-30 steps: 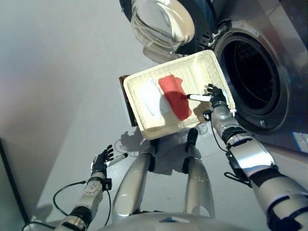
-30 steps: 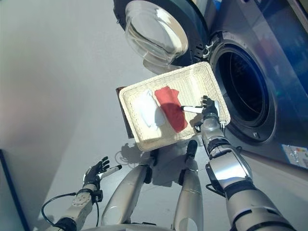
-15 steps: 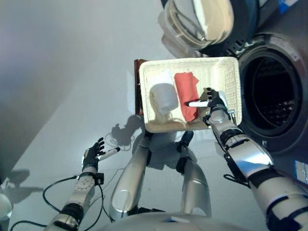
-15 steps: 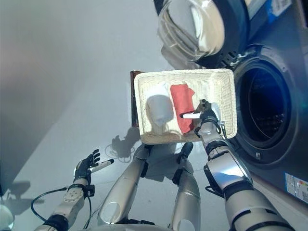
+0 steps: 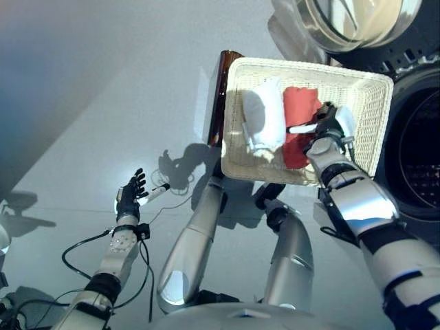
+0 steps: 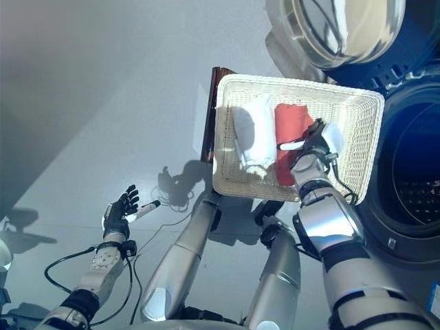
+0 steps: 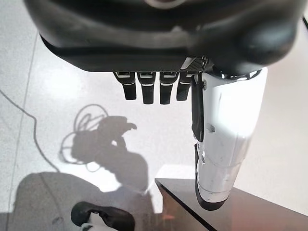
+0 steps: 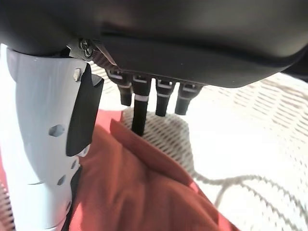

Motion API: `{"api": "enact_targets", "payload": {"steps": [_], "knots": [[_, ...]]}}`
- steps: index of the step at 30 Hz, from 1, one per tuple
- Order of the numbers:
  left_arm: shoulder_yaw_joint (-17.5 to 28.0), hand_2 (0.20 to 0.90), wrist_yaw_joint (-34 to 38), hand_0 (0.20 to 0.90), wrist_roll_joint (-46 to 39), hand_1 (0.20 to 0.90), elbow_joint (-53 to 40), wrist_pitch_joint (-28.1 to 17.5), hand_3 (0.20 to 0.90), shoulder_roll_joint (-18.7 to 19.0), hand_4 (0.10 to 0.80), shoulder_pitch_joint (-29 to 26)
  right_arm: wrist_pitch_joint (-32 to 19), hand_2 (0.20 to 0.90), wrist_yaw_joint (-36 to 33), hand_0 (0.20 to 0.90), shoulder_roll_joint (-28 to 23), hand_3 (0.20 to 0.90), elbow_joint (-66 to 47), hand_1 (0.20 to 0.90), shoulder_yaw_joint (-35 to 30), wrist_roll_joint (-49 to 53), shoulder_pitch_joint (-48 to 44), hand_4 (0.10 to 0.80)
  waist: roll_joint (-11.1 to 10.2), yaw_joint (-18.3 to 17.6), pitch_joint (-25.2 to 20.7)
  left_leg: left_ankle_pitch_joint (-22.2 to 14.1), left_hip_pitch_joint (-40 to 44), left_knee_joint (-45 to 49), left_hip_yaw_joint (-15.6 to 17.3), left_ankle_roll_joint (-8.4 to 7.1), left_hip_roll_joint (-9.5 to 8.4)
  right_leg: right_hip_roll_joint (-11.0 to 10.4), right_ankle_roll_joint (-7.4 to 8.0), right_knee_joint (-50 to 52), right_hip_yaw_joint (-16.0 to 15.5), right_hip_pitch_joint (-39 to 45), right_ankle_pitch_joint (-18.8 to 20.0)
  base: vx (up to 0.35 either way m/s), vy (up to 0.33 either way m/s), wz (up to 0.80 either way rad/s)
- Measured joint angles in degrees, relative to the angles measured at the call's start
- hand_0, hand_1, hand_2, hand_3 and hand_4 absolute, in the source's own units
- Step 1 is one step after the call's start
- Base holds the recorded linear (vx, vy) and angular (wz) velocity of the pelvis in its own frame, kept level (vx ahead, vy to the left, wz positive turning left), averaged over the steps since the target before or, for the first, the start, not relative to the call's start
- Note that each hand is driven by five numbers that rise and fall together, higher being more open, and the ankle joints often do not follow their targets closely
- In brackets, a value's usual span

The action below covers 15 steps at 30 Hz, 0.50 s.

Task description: Pick up the clothes and place them into the washing machine

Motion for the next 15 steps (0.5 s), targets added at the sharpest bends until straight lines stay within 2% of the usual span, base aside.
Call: {"api": "enact_targets", "payload": {"steps": [2, 3, 5, 6, 8, 13, 15], "knots": [[0.0, 0.900, 0.5, 0.900, 0.0, 0.900, -1.6, -0.1, 0.900, 0.0, 0.800, 0.1, 0.1, 0.735, -1.2, 0.735, -0.9, 0.735, 0.0, 0.735, 0.3, -1.5, -0.1, 0.682, 0.3, 0.4, -0.1, -0.7, -2.0, 2.4, 0.2, 0.15, -0.27, -0.8, -0.28, 3.2, 0.4, -2.2, -1.3, 0.055, 0.006, 0.14], [0.0, 0.900, 0.6, 0.900, 0.0, 0.900, -2.0, -0.1, 0.900, 0.0, 0.800, 0.0, 0.2, 0.538, -1.6, 0.538, -1.5, 0.538, 0.2, 0.538, 0.4, -2.3, -0.4, 0.541, 0.5, 1.0, -0.2, -0.9, -3.1, 3.5, 0.1, -0.05, -0.48, -1.2, -0.45, 4.4, 0.5, -3.3, -1.7, 0.067, 0.006, 0.08], [-0.4, 0.900, 0.7, 0.900, 0.1, 0.900, -2.1, 0.1, 0.900, 0.0, 0.800, 0.3, 1.1, 0.527, -1.8, 0.527, -2.4, 0.527, 1.0, 0.527, 1.3, -3.7, -0.5, 0.533, 0.8, 1.2, -0.3, -0.9, -3.2, 4.1, 0.1, -0.14, -1.21, -1.9, -0.64, 6.5, 1.2, -4.2, -2.6, 0.073, 0.002, 0.19], [-0.5, 0.900, 0.7, 0.900, 0.1, 0.900, -2.1, 0.1, 0.900, -0.1, 0.800, 0.6, 1.4, 0.483, -1.8, 0.483, -2.2, 0.483, 1.0, 0.483, 1.3, -4.0, -0.5, 0.502, 1.3, 1.3, -0.6, -0.9, -3.3, 3.7, 0.0, -0.23, -1.19, -1.8, -0.49, 6.2, 1.5, -4.2, -2.7, 0.070, 0.000, 0.18], [-0.8, 0.900, 0.7, 0.900, 0.1, 0.900, -2.2, 0.2, 0.900, -0.3, 0.800, 2.0, 1.4, 0.200, -2.1, 0.200, -2.5, 0.200, 1.1, 0.200, 1.5, -5.0, -0.5, 0.300, 2.0, 1.4, -1.4, -0.8, -3.2, 2.3, -0.1, -0.33, -1.06, -1.4, -0.48, 5.0, 1.4, -4.3, -2.7, 0.061, -0.001, 0.01], [-2.9, 0.900, 0.7, 0.900, 0.4, 0.900, -2.2, 0.3, 0.900, -1.4, 0.800, 4.5, 2.6, 0.200, -1.7, 0.200, -2.1, 0.200, 1.3, 0.200, 3.6, -8.3, 2.2, 0.300, 4.4, 2.2, -5.1, -0.7, -3.1, 0.8, -0.1, -0.46, -1.28, -1.4, -0.33, 3.6, 1.6, -4.3, -2.6, 0.030, -0.005, 0.02], [-3.0, 0.900, 0.7, 0.900, 0.5, 0.900, -2.2, 0.4, 0.900, -2.1, 0.800, 5.4, 2.5, 0.200, -1.8, 0.200, -2.1, 0.200, 1.0, 0.200, 3.5, -8.4, 4.2, 0.300, 5.0, 2.6, -7.4, 0.7, -2.8, -0.3, 0.0, -0.16, -1.29, -1.2, -0.01, 2.8, 1.6, -4.1, -2.4, 0.013, -0.006, -0.03]]}}
